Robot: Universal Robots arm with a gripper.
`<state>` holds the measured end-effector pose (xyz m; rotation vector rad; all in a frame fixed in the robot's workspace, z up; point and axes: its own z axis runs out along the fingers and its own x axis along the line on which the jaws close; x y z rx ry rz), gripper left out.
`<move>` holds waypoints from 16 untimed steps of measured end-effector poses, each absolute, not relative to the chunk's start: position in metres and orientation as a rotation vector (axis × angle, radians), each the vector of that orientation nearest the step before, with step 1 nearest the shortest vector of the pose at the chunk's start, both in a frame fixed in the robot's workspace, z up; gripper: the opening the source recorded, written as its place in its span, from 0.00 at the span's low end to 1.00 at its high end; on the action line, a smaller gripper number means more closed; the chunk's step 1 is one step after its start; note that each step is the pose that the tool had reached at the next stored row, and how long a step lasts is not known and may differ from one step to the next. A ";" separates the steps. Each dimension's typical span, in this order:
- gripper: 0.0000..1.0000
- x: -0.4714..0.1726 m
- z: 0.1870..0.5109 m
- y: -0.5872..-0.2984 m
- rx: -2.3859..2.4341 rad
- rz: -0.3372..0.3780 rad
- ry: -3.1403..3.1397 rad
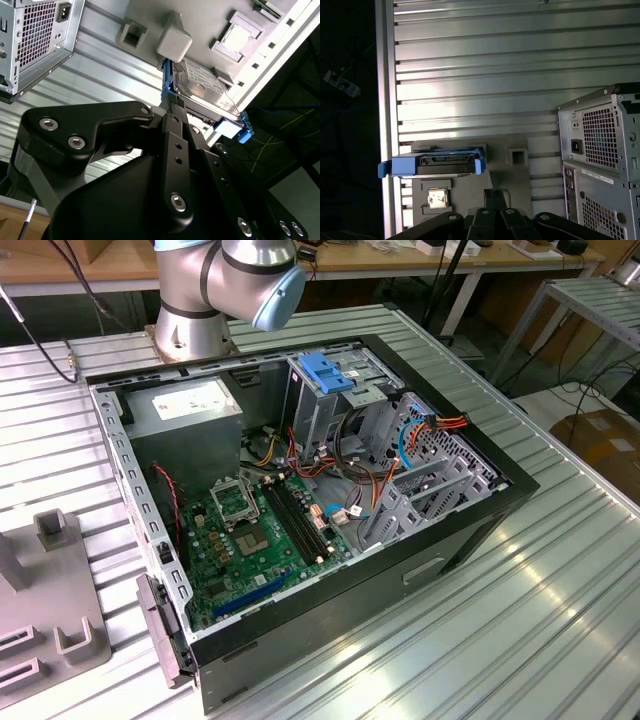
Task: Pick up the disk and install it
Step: 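Reach for the disk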
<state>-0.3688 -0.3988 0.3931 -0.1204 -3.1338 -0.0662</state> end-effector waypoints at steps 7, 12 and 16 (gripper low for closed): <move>0.10 -0.373 0.393 -0.399 -0.120 -0.066 -3.134; 0.10 -0.379 0.393 -0.399 -0.120 -0.066 -3.134; 0.10 -0.384 0.393 -0.399 -0.120 -0.066 -3.134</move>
